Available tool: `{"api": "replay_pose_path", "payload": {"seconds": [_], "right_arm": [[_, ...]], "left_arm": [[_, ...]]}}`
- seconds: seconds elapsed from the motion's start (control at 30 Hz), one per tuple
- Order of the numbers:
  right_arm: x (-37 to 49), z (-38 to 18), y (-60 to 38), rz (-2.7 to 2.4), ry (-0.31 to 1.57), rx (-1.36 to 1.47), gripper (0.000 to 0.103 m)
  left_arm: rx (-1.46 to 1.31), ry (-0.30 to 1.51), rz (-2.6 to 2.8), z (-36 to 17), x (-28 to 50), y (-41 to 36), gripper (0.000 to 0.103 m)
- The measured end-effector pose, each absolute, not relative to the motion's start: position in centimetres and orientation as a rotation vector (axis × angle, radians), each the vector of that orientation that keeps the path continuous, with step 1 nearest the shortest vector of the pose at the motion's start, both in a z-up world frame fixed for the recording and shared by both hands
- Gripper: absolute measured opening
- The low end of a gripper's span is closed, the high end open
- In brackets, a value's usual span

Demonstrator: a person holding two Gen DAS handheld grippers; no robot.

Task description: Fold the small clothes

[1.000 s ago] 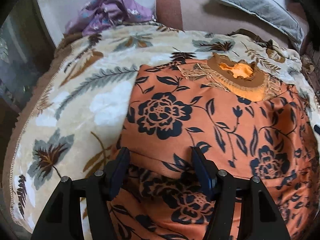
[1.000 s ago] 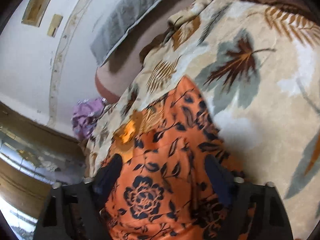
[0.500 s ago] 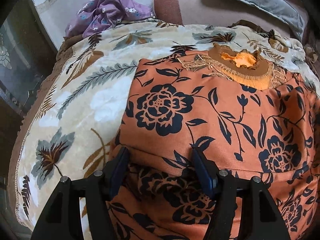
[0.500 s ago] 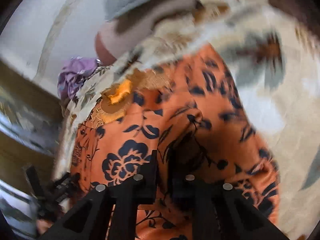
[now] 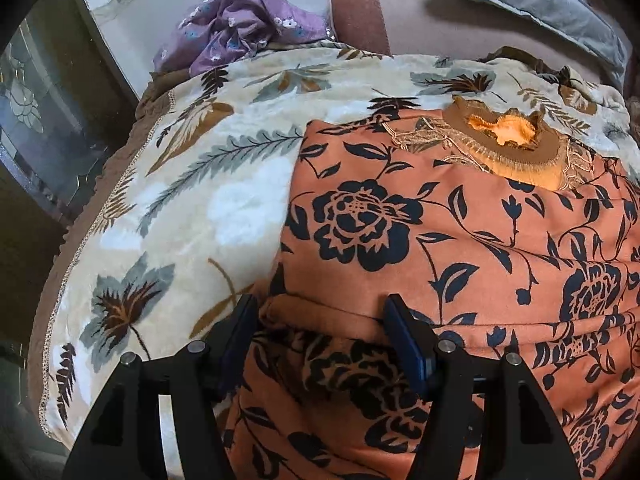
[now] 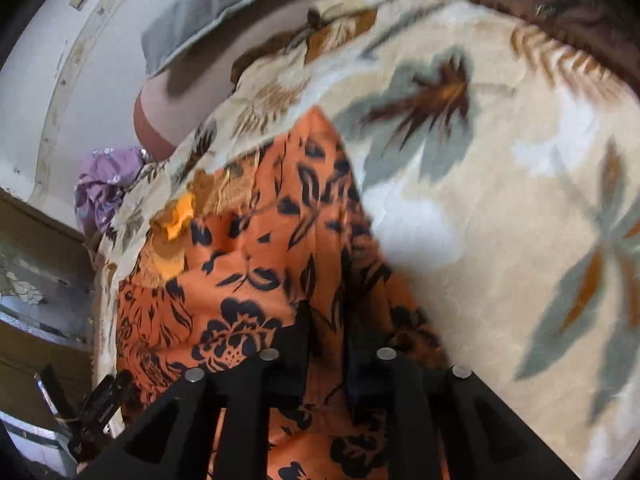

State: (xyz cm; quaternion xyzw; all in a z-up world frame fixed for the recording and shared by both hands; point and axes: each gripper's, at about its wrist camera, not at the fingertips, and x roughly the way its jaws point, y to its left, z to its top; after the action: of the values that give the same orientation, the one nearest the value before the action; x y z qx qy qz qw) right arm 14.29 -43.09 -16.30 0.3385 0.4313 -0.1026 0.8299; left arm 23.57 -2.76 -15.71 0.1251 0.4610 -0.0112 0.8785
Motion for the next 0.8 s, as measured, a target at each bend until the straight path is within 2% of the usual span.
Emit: {"api": "replay_pose_path", "payload": {"seconds": [0.17, 0.33, 0.53, 0.6, 0.8], "right_arm": [[13.6, -13.0, -42.8, -0.235, 0.756, 0.648, 0.022], [16.5, -13.2, -37.9, -0.027, 0.817, 0.579, 0.022], [21.0, -16.2, -32.0, 0.091, 0.976, 0.478, 0.022], [22.2, -17.8, -31.8, 0.037, 1.016, 0.465, 0.022], [22.5, -18.0, -33.8, 0.025, 0.965, 0.625, 0.021]], "left_arm": [[0.206, 0.9, -0.072, -13.4, 23.4, -3.1, 0.066], [0.202, 0.906, -0.129, -13.2, 24.0, -5.3, 0.066], [0.291, 1.043, -0.117, -17.3, 25.0, -6.5, 0.066], [0.335, 0.993, -0.127, -17.3, 24.1, -6.7, 0.066], [0.32, 1.02, -0.163, -16.7, 23.5, -6.1, 0.066]]}}
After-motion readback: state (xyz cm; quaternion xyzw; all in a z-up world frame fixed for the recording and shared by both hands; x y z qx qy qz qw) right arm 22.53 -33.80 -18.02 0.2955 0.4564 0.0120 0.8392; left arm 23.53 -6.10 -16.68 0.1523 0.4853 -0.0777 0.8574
